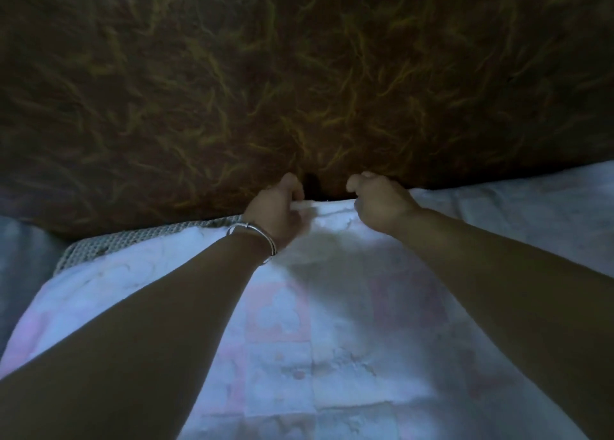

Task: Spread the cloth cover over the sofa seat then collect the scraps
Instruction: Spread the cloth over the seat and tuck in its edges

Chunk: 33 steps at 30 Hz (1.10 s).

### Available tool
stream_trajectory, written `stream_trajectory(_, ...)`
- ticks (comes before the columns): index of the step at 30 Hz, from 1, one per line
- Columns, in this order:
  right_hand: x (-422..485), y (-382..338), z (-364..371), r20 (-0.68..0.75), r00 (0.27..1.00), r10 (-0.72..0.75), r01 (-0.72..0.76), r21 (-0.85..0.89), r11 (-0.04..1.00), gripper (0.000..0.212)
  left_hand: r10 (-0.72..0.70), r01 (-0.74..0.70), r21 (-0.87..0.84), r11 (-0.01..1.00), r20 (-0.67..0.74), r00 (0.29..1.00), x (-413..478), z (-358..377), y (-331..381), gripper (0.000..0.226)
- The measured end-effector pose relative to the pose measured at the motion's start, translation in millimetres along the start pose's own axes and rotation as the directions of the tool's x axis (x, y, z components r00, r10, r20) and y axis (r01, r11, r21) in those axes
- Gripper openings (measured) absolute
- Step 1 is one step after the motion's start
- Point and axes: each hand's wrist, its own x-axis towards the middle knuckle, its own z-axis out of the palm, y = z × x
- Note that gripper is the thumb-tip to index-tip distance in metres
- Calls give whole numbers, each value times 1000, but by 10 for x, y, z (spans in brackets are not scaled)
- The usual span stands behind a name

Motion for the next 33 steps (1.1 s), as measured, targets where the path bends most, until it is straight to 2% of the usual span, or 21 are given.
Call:
stream_trajectory(3,67,-145,45,72,997,24,-13,-149,989,34,111,-109,91,990,-21,994,-20,-43,-100,15)
stream_trajectory(6,87,-232,36,-86,995,53,-71,-222,973,27,190,-184,263,947,3,982,33,-63,-233,15)
stream_trajectory(9,92,-285,63,-279,959,45,-103,-199,975,25,279,-206,539,817,-58,959,106,-42,-359,26)
stream_trajectory(13,140,-466,264,-278,961,19,-76,-194,978,26,372,-215,676,705,-94,923,94,-24,-476,41)
stream_trajectory(15,178,-510,393,-229,973,9,-57,-204,977,25,311,-177,689,703,-75,947,69,-48,-489,43)
stream_trajectory(19,261,-469,589,-79,996,-44,28,-188,982,28,37,-51,681,730,35,999,98,17,-519,38)
stream_trajectory(22,281,-461,590,-31,999,-31,28,-113,993,30,15,-52,758,650,55,998,90,82,-501,39)
stream_trajectory(25,308,-507,544,65,997,50,-45,-67,997,34,35,-100,783,614,99,994,131,158,-505,40)
stream_trajectory(27,314,-539,529,146,986,83,-64,-129,990,36,-11,-104,773,625,142,990,167,174,-552,40)
stream_trajectory(30,342,-606,552,200,980,14,31,-223,974,44,-101,-59,725,686,175,979,165,219,-674,43)
stream_trajectory(33,430,-629,566,301,953,37,73,-346,936,44,-148,-32,691,722,199,969,124,292,-771,47)
